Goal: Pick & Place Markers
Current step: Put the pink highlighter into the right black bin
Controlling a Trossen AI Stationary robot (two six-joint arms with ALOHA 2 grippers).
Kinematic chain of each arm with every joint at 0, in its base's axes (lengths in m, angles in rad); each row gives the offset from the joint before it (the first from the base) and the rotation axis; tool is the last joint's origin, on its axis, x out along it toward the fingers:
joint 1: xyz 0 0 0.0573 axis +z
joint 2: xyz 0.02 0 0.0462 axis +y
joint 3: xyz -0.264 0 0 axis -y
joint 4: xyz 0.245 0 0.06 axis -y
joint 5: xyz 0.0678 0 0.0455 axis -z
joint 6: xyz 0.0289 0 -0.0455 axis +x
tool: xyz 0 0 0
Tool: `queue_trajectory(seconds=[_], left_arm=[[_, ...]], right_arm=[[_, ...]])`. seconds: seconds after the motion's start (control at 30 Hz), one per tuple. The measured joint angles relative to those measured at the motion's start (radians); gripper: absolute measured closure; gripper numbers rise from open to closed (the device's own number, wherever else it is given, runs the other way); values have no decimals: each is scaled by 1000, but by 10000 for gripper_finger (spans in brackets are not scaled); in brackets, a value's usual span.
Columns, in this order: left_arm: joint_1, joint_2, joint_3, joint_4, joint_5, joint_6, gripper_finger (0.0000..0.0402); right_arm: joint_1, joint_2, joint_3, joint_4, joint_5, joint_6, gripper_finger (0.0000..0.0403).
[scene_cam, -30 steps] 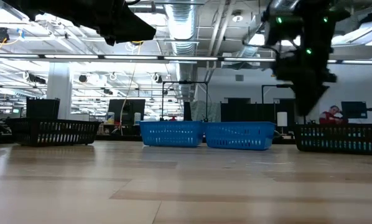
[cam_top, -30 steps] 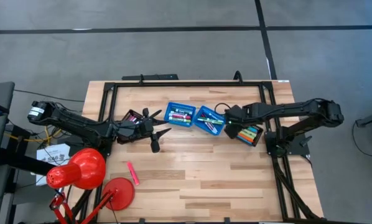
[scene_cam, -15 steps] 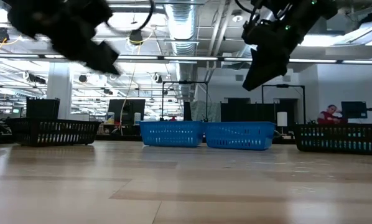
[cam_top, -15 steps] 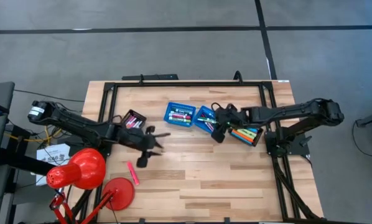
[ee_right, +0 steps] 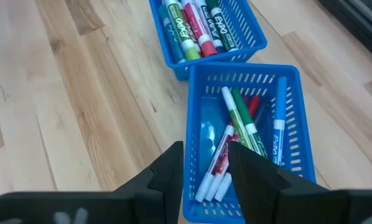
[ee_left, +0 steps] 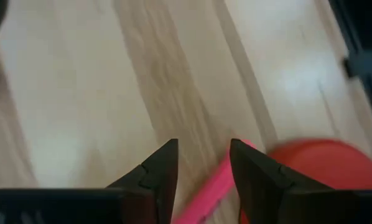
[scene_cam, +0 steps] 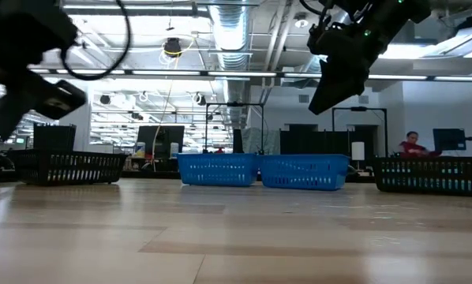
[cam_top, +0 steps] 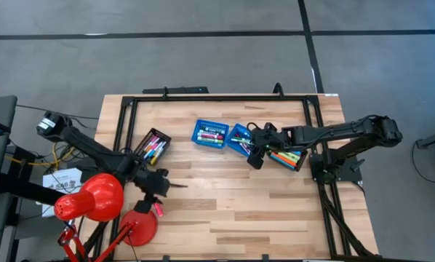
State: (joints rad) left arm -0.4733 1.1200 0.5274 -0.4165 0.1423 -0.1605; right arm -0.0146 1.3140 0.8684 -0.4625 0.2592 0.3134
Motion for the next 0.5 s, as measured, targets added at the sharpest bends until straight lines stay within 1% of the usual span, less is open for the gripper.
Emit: queue_trajectory(seconds=[0.23,0.33,0.5], left_arm=[[-135,30,0,-80,-92,-6,261],[-161,59,0,-78,-94,-18,261],[-177,143,0,-77,-120,-38,261]], right_arm=[[1,0,0,0,0,0,287],[1,0,0,0,0,0,287],[1,0,0,0,0,0,287]])
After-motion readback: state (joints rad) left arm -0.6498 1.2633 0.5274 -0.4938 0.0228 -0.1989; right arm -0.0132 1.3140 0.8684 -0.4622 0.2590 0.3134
